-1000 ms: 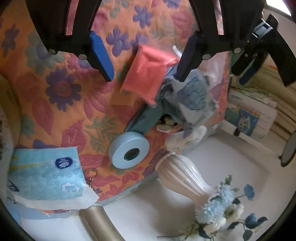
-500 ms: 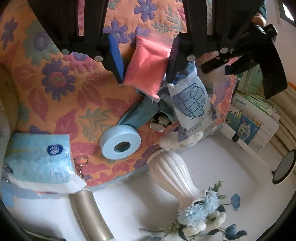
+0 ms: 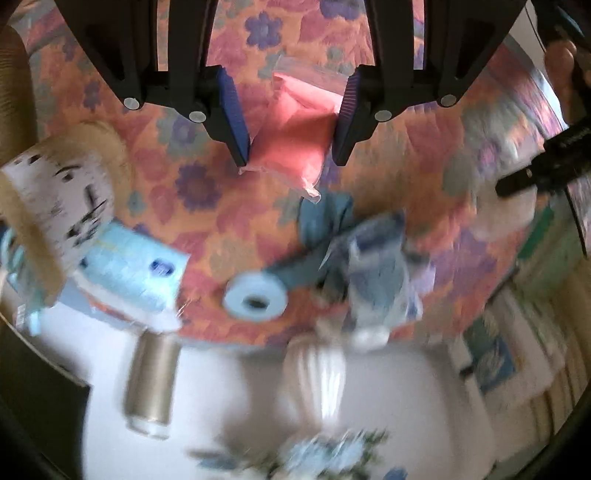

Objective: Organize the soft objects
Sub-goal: 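Grasp the coral-pink packet with the right gripper while the left grasps the translucent pouch, then carry the pink packet and pouch to the woven basket and release both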

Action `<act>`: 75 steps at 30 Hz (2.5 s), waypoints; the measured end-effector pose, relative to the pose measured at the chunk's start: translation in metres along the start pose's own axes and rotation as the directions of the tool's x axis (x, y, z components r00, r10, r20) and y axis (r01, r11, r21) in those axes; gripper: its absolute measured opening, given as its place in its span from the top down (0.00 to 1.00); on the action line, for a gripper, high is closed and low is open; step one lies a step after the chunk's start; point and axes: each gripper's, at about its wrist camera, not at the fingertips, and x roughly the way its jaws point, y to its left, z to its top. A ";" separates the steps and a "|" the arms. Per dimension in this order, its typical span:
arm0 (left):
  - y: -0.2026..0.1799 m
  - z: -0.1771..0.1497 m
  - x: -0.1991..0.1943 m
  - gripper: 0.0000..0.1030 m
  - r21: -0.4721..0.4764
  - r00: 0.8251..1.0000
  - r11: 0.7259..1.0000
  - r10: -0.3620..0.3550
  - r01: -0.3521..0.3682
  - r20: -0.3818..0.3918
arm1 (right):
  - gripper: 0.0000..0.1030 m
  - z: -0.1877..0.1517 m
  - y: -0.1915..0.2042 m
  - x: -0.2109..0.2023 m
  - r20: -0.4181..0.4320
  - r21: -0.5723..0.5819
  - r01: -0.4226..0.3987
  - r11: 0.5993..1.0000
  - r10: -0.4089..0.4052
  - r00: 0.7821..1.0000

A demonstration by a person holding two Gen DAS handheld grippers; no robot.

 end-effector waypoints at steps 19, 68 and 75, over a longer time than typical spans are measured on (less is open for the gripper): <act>-0.013 -0.003 0.012 0.18 0.209 0.999 0.977 0.032 -0.030 -0.006 | 0.17 -0.029 0.007 0.016 0.025 0.012 -0.120 0.993 0.119 0.993; -0.345 -0.010 -0.028 0.60 0.604 0.875 0.658 -0.461 0.449 -0.147 | 0.61 -0.128 -0.206 -0.208 0.264 0.499 0.019 0.867 -0.172 0.949; -0.417 0.026 -0.009 0.60 0.579 0.846 0.649 -0.511 0.494 -0.149 | 0.61 -0.140 -0.277 -0.247 0.315 0.633 0.020 0.774 -0.281 0.907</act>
